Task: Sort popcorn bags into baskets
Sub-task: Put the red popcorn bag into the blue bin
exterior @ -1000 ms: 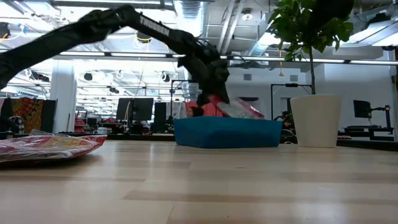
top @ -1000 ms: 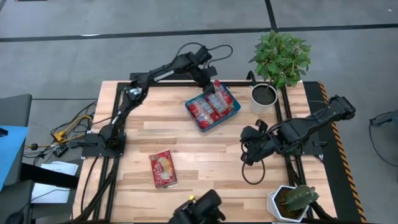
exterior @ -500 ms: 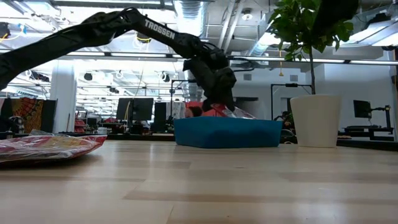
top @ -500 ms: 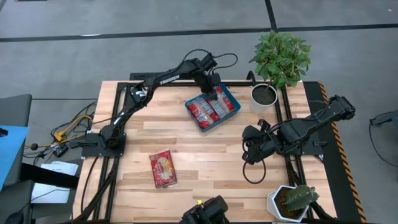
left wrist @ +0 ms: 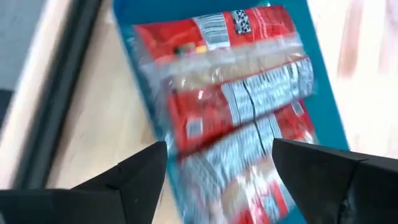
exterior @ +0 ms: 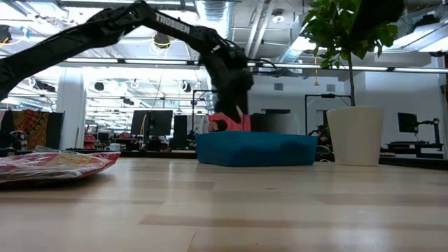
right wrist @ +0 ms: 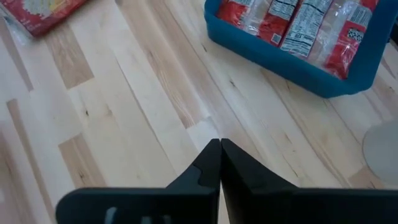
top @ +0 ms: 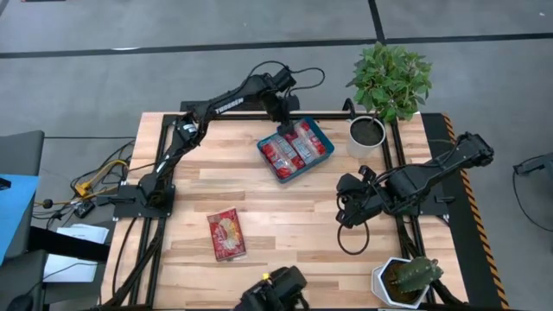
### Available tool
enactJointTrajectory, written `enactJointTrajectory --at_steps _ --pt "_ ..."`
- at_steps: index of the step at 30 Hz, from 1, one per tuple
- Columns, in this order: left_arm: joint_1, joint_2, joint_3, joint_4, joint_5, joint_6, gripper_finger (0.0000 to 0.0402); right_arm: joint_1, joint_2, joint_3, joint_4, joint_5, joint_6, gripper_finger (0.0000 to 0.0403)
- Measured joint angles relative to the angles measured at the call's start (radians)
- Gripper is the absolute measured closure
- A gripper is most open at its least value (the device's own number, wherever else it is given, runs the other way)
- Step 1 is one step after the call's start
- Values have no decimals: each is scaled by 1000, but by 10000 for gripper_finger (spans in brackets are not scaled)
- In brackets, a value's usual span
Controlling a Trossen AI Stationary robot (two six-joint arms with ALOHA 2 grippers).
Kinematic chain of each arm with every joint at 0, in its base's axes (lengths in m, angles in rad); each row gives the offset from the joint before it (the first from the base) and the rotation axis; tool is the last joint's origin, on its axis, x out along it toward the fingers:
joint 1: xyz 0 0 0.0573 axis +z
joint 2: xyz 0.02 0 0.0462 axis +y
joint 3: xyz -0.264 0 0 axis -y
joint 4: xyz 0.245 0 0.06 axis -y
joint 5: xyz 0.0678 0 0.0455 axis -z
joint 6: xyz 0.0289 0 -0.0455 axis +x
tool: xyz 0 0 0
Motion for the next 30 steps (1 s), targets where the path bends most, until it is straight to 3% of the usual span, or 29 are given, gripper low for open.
enactJointTrajectory --at_steps 7,12,18,21,26,30 --pt "76 -139 -1 -251 87 23 131 0 0 0 9 0 1 380" --pt "44 -306 -143 -349 257 67 133 0 0 0 20 1 1 383" --pt "-78 -603 -586 -306 290 88 133 0 0 0 44 1 1 367" --pt "-152 -785 -880 -139 249 -21 133 0 0 0 52 1 1 365" --pt "-281 -1079 -1349 234 73 -276 133 0 0 0 54 2 -1 371" --pt "-358 -1244 -1611 479 11 -450 133 0 0 0 64 2 -5 377"
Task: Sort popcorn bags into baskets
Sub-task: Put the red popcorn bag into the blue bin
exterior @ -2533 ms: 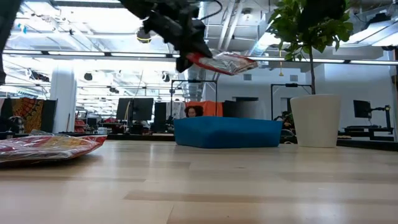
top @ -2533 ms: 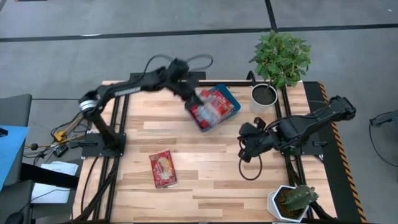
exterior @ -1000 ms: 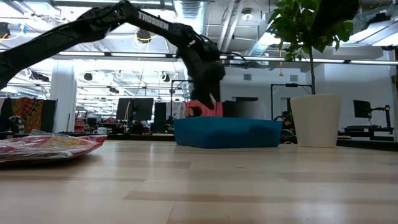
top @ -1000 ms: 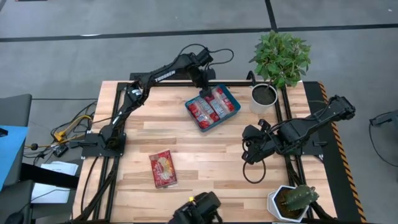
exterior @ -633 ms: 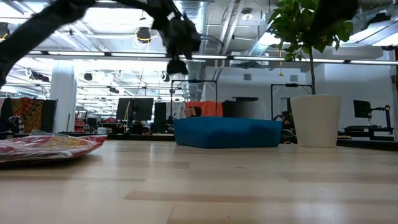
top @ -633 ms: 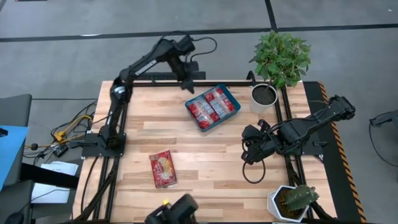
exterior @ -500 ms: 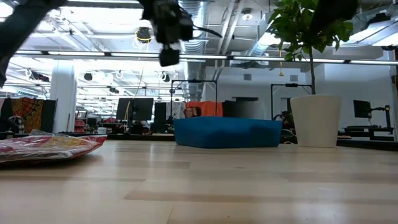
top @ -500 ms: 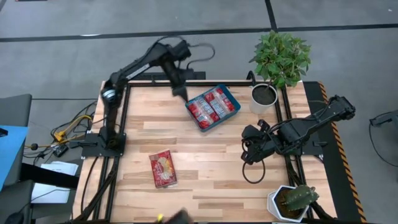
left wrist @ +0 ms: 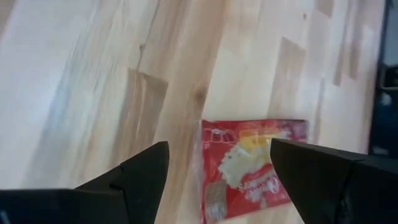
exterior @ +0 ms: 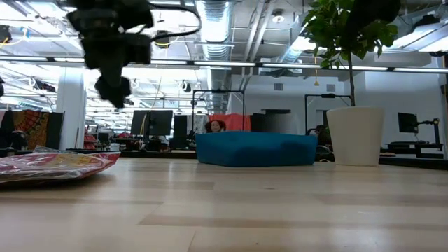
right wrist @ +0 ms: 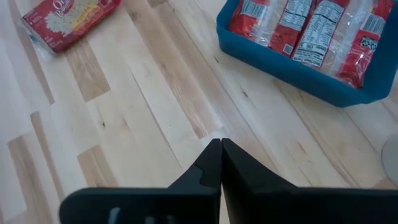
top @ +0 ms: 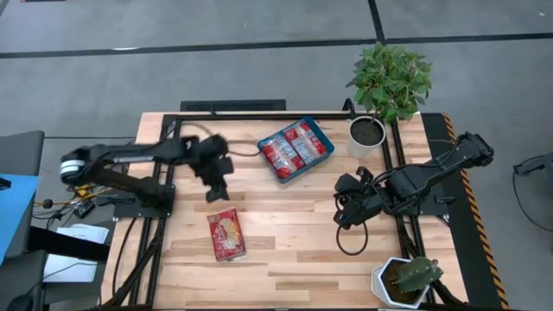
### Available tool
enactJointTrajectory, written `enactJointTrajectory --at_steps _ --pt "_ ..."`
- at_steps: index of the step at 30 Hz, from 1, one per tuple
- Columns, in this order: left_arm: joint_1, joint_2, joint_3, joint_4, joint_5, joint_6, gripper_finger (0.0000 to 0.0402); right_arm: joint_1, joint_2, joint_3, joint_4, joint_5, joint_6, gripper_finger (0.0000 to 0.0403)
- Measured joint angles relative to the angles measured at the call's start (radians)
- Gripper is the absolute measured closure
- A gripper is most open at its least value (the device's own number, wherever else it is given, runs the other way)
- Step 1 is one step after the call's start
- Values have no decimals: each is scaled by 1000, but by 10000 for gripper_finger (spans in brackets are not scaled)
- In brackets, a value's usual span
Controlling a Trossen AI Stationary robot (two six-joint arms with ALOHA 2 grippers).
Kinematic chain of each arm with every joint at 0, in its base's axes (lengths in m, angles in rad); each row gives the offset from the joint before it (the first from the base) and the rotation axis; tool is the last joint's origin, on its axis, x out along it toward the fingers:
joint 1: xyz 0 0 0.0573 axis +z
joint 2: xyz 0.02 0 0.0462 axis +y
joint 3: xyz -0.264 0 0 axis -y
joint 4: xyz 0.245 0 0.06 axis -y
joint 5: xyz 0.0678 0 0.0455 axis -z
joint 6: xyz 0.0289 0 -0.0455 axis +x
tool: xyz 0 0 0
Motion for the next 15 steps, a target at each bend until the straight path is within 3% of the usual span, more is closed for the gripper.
enactJointTrajectory --at_steps 5,11,15 --pt "-82 -93 -187 142 -102 -93 133 0 0 0 13 0 -3 381" --pt "-147 -78 -269 178 -216 -71 133 0 0 0 32 -1 -3 375" --pt "-172 -41 -312 267 -229 -78 133 0 0 0 39 -1 4 370"
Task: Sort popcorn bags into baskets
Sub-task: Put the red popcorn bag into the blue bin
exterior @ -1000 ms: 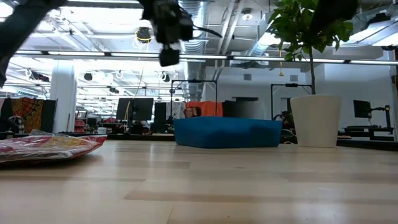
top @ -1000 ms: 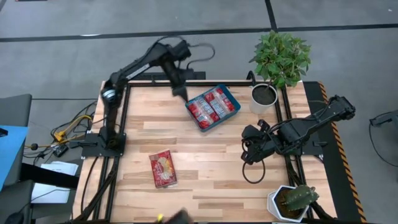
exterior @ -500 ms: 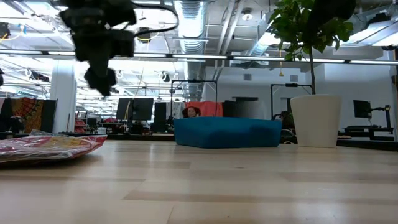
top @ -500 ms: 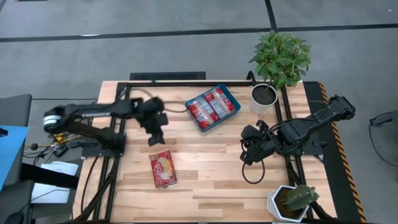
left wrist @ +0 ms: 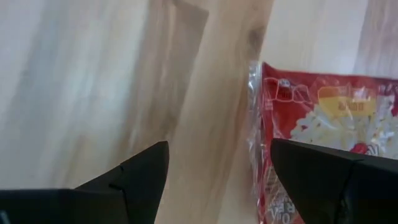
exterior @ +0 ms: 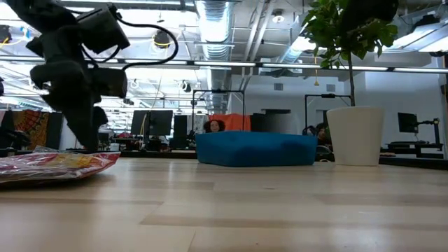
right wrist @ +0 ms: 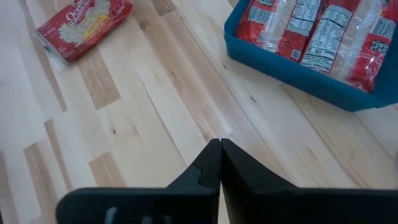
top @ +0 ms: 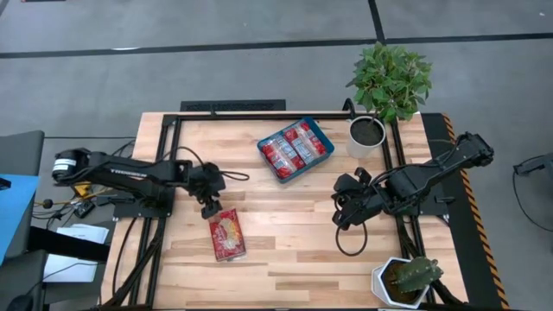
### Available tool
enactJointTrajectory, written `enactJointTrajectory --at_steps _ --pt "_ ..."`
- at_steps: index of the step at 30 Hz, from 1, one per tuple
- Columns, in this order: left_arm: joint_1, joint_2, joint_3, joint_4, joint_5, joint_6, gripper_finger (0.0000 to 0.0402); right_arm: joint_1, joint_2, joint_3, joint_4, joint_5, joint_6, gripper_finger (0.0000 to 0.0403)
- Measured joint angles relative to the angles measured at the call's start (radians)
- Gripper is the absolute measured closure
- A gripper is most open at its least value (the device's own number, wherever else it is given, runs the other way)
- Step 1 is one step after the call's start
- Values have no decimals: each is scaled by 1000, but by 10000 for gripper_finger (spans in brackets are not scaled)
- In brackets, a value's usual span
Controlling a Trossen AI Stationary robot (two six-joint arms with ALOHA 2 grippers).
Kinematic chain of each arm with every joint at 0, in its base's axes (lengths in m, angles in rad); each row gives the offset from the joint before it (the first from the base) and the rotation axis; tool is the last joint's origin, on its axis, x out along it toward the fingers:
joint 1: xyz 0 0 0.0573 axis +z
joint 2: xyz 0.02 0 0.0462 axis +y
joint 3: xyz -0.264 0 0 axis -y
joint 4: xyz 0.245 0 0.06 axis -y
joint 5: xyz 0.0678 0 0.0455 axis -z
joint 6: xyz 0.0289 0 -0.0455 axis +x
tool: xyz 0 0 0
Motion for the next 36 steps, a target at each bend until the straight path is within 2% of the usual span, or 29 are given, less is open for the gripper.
enactJointTrajectory --at_steps 7,14,18,23,27,30,36 --pt "-35 74 -55 122 87 -12 133 0 0 0 18 -1 0 379" --pt "-42 174 -56 135 138 1 144 0 0 0 16 -1 -7 379" --pt "-58 246 -50 173 150 5 196 0 0 0 16 -1 -7 371" --pt "-72 307 -55 279 203 -9 300 0 0 0 16 -1 -6 373" --pt "-74 314 -61 295 213 -77 383 0 0 0 16 -1 -7 381" --pt "-74 314 -62 297 223 -155 395 0 0 0 16 -1 -22 384" --pt "-75 293 -33 361 308 -286 401 0 0 0 14 -1 -34 375"
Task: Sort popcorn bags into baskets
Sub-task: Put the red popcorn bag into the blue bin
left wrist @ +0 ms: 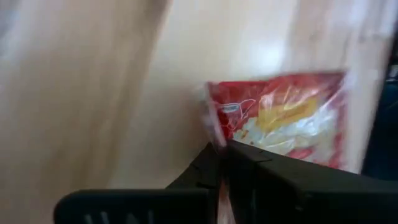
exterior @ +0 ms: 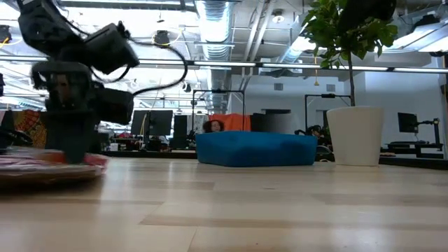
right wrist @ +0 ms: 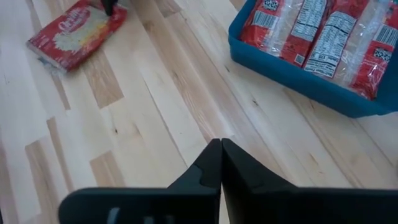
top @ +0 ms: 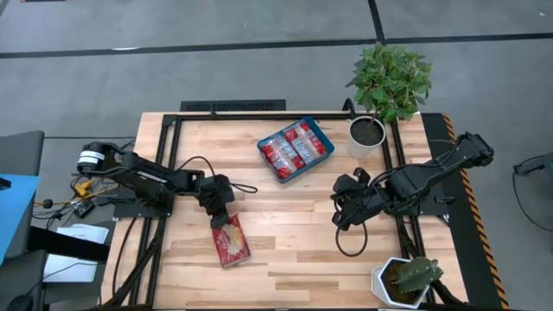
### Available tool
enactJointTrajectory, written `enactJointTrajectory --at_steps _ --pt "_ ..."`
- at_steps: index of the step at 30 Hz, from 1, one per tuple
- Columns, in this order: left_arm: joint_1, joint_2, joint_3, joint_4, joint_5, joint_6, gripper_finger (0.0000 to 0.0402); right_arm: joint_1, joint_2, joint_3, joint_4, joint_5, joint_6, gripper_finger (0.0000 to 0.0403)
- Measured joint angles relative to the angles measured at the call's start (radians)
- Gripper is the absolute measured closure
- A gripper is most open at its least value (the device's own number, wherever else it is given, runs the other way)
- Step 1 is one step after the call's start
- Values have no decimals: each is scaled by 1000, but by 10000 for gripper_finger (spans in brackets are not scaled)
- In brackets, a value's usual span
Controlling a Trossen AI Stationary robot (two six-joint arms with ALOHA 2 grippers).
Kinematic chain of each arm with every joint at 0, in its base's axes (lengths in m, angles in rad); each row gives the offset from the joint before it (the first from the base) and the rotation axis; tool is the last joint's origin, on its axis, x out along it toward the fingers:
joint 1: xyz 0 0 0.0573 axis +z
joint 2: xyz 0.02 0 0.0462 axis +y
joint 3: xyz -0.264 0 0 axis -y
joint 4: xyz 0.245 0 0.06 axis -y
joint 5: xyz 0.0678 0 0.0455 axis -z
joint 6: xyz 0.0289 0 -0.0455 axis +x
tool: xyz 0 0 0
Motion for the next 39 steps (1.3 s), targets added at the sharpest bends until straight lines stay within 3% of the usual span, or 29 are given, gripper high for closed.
enactJointTrajectory --at_steps 14,25,39 --pt "45 -13 238 1 -6 33 401 0 0 0 -18 0 -28 383" --pt "182 -13 407 -38 -10 122 401 0 0 0 -29 0 -28 368" --pt "370 -12 540 -32 -9 153 401 0 0 0 -29 1 -28 382"
